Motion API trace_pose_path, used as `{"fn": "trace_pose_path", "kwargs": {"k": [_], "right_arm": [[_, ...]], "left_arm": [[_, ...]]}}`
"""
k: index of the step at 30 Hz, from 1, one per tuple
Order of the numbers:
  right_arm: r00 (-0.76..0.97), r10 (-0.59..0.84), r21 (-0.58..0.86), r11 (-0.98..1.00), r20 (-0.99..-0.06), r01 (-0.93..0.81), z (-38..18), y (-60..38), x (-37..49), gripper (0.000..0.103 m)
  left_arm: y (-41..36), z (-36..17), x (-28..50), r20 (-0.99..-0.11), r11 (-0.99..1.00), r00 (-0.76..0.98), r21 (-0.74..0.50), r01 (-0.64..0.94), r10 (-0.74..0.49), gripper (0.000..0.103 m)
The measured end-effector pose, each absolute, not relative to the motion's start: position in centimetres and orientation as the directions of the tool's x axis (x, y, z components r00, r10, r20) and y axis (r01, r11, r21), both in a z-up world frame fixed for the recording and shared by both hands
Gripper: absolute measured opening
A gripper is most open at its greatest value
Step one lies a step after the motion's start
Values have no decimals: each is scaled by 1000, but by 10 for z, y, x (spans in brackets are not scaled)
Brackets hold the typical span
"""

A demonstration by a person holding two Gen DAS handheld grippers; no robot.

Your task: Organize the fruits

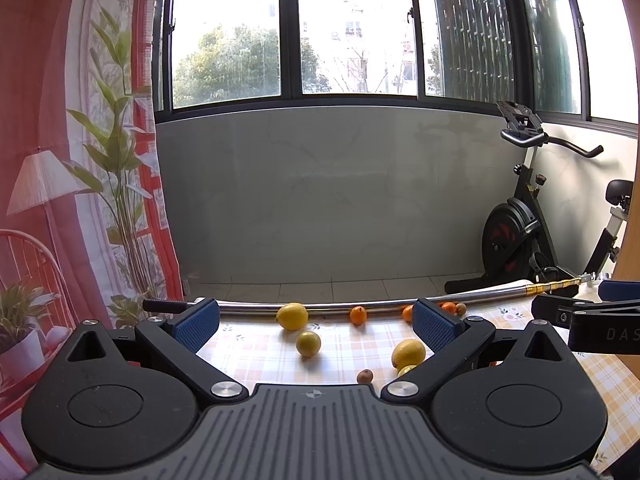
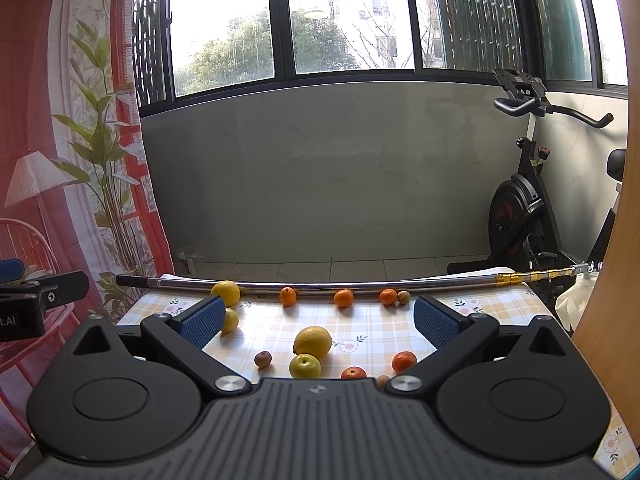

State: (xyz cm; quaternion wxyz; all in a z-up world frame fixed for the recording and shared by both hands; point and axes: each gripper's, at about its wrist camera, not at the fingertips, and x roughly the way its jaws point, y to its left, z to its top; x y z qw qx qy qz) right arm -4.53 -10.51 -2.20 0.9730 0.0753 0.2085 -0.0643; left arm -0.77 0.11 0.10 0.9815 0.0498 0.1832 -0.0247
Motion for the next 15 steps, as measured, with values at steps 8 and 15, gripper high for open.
{"fn": "trace_pose_path", "kwargs": {"k": [8,15], "right_arm": [[899,-93,123,979,-428,160,-22,-104,-44,102],[883,-78,159,973,-463,170,-24,-109,-36,102]], "left_arm": [[3,0,-4,-379,995,925,78,54,-21,103],[7,-9,5,-424,997,906,72,23,10,103]]}}
